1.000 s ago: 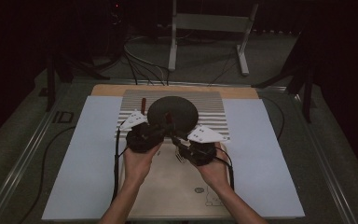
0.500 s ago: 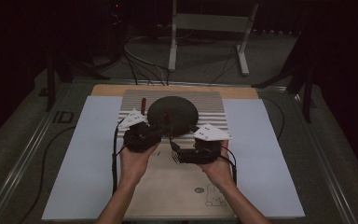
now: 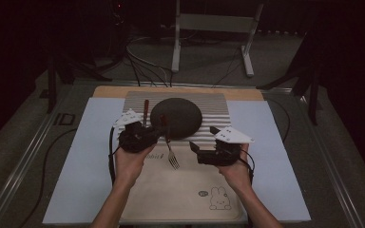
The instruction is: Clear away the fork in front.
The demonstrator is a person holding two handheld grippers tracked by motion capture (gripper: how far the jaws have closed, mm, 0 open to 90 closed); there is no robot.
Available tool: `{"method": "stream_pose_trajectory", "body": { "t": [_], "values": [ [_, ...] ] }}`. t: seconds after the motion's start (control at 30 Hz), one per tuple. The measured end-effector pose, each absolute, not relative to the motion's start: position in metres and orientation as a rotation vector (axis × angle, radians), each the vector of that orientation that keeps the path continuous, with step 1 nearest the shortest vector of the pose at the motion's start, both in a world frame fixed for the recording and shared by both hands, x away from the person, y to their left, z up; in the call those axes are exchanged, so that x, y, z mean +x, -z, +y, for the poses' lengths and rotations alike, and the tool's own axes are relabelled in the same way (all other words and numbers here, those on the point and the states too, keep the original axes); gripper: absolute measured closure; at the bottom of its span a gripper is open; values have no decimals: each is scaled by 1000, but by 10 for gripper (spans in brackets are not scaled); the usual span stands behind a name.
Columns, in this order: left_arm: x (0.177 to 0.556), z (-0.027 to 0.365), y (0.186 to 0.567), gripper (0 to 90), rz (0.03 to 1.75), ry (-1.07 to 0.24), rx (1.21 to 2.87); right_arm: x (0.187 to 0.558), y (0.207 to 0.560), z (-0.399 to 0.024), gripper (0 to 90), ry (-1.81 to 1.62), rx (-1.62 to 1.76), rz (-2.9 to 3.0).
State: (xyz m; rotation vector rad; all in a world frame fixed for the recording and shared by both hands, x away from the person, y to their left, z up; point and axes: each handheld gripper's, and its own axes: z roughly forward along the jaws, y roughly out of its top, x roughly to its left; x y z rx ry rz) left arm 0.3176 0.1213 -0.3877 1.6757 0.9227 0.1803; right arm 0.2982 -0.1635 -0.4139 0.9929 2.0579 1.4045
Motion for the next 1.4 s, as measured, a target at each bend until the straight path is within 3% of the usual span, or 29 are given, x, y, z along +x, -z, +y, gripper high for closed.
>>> {"method": "stream_pose_trajectory", "body": {
  "t": [0.73,1.4],
  "values": [
    [312,163,392,808,1000,-124,1698,289,431,-245,113,-1286,1175,1901],
    [300,201,408,806,1090,-34,1755,273,447,-281,110,-1263,1289,1837]
  ]
}}
